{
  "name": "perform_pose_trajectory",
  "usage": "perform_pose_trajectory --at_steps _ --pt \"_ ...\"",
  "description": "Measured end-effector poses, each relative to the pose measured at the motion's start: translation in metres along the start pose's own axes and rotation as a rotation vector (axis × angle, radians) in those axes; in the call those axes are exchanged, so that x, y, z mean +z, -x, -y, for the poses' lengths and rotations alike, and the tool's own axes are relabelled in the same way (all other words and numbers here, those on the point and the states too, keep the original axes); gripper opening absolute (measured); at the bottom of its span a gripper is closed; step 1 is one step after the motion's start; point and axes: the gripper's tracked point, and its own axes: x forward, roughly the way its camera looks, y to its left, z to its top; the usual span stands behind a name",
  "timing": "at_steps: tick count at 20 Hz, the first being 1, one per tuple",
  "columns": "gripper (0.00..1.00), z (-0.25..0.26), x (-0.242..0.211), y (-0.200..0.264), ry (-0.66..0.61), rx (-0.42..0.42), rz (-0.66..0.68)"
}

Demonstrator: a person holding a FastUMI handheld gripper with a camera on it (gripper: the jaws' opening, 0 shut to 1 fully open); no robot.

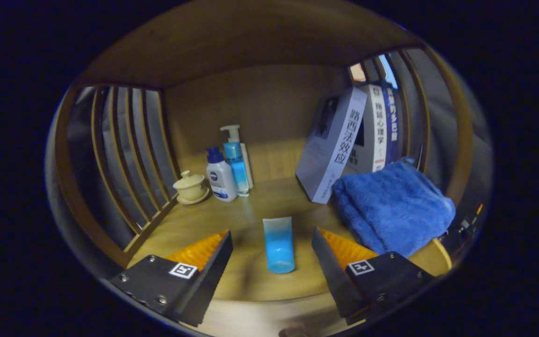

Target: Pull open the drawer, take out the items inside it, and place them on the countertop above the cabinet.

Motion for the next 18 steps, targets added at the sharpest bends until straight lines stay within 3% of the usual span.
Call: perform_pose_trajectory --at_steps 5,8,14,18 --pt "1.0 0.004 0.035 0.079 0.177 -0.023 0.157" --pt "1.0 -0.006 0.038 0.14 0.216 0.005 0.237" --pt "0.99 -0.016 -0.001 0.243 0.154 0.089 0.255" --pt "0.98 0.014 -0.04 0.289 0.173 0.037 0.26"
